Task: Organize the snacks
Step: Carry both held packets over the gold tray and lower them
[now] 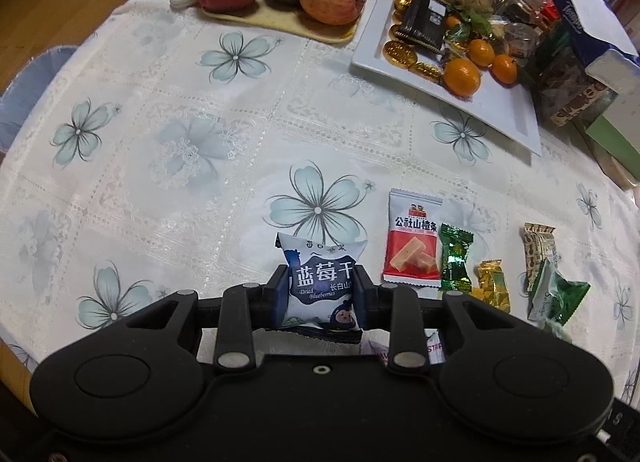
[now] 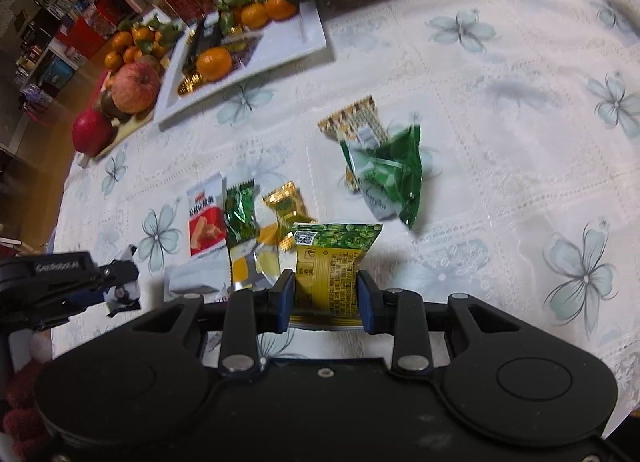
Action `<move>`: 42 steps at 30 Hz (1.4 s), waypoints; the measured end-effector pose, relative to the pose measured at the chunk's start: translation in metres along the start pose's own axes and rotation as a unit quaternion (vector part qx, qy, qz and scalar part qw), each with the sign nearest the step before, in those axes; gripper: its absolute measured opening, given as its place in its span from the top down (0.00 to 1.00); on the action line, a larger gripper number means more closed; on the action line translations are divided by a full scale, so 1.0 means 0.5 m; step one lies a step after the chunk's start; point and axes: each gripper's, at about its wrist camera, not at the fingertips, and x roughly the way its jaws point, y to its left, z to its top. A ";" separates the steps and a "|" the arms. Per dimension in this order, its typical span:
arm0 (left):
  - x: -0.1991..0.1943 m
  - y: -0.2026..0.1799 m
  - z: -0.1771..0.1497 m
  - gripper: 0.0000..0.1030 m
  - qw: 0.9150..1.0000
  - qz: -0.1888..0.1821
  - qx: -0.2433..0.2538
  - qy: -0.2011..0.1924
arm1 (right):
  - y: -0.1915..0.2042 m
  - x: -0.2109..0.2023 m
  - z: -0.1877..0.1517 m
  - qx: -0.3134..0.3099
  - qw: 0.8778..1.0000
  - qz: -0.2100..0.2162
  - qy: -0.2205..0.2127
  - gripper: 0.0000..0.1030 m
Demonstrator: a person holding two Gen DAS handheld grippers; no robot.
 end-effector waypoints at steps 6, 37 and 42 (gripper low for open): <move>-0.105 0.035 -0.103 0.61 0.997 -0.026 0.032 -0.064 | -0.002 -0.094 -0.054 -0.051 0.990 -0.006 -0.129 0.67; -0.196 0.133 -0.476 0.61 0.997 -0.077 0.010 -0.028 | -0.079 -0.271 -0.538 -0.007 0.986 0.062 -0.152 0.66; -0.177 0.160 -0.475 0.61 0.996 -0.088 -0.034 0.001 | -0.104 -0.256 -0.551 0.032 0.990 0.076 -0.113 0.66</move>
